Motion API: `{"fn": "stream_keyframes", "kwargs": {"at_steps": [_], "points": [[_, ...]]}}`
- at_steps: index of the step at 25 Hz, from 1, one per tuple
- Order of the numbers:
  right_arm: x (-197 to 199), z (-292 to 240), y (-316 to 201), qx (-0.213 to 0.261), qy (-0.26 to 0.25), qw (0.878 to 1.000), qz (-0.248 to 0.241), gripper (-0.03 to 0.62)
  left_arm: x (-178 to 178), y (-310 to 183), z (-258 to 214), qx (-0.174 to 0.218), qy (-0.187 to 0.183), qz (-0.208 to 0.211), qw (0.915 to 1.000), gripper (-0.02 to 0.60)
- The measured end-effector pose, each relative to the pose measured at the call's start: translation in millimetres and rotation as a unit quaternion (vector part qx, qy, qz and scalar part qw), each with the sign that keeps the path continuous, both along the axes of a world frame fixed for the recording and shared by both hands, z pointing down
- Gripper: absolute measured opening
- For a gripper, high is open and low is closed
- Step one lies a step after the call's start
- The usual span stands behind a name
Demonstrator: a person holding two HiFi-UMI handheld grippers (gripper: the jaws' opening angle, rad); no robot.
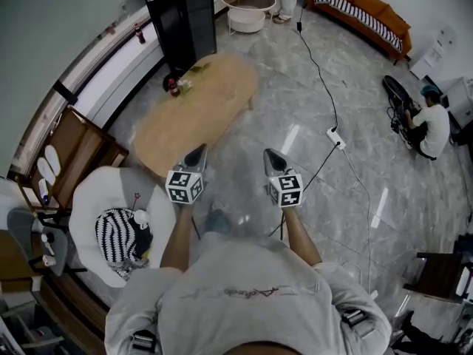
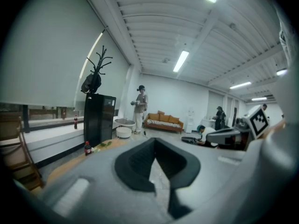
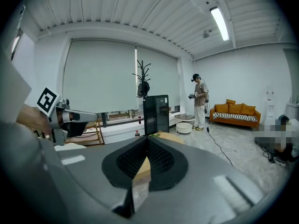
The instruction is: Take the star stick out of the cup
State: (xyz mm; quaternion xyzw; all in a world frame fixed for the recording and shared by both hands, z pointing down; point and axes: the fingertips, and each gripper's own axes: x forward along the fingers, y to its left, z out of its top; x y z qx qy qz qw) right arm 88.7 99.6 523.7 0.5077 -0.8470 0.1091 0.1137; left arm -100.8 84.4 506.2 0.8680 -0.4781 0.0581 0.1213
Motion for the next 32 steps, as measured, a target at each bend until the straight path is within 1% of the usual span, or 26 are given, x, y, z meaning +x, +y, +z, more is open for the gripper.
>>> {"fn": "stream_keyframes", "kwargs": {"at_steps": [10, 20, 26, 32], "points": [[-42.0, -15.3, -103.4, -0.001, 0.01, 1.0, 0.009, 0.005, -34.7, -106.6, -15.2, 0.0, 0.01, 0.02, 0.9998, -0.003], [-79.4, -17.0, -188.5, 0.007, 0.007, 1.0, 0.025, 0.005, -67.9, -195.3, -17.8, 0.004, 0.005, 0.041, 0.9992, -0.003], [-94.1, -13.0, -219.8, 0.009, 0.012, 0.999, 0.033, 0.005, -79.7, -232.1, -15.2, 0.007, 0.004, 0.054, 0.9985, -0.003], [-103.9, -3.0, -229.9, 0.0, 0.014, 0.999, 0.032, 0.005, -83.7, -245.9, -8.2, 0.004, 0.002, 0.065, 0.9979, -0.003]]}}
